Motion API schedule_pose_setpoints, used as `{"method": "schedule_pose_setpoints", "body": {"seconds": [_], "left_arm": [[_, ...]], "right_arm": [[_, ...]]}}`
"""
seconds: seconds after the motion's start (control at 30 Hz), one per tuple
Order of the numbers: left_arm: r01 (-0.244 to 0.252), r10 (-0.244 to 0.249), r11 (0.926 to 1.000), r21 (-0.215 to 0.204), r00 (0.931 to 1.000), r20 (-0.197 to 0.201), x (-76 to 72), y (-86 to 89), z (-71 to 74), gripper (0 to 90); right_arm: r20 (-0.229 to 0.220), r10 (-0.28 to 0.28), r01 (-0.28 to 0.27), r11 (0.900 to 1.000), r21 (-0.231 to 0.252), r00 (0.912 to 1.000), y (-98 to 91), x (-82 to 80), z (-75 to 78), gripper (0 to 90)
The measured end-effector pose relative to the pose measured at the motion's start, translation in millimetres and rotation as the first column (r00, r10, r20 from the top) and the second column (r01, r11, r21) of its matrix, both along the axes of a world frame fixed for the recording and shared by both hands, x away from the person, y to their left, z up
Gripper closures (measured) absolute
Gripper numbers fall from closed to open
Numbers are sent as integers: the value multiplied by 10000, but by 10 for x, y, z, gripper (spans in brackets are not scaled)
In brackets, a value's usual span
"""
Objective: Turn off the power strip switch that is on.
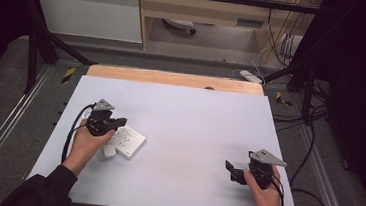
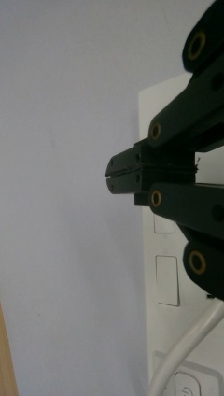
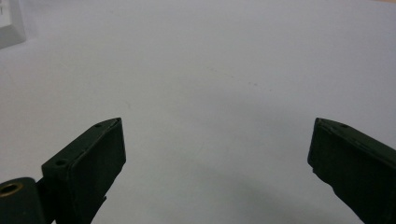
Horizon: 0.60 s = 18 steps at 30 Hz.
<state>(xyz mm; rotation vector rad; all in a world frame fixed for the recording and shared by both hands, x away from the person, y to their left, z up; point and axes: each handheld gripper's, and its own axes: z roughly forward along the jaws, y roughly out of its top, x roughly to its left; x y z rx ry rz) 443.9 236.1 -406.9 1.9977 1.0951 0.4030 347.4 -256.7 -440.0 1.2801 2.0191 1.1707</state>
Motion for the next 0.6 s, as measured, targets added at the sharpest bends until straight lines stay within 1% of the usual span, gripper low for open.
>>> {"method": "schedule_pose_setpoints", "body": {"seconds": [0.33, 0.6], "left_arm": [[-37, 40, 9998, 197, 9998, -185, 48, 6, -64, 900], [-75, 81, 9997, 215, 9996, -268, 67, 5, -100, 900]], "right_arm": [[-24, -4, 4, 10000, -6, 10000, -1, 0, -1, 46], [-28, 3, -3, 10000, 1, 10000, -2, 1, -1, 46]]}}
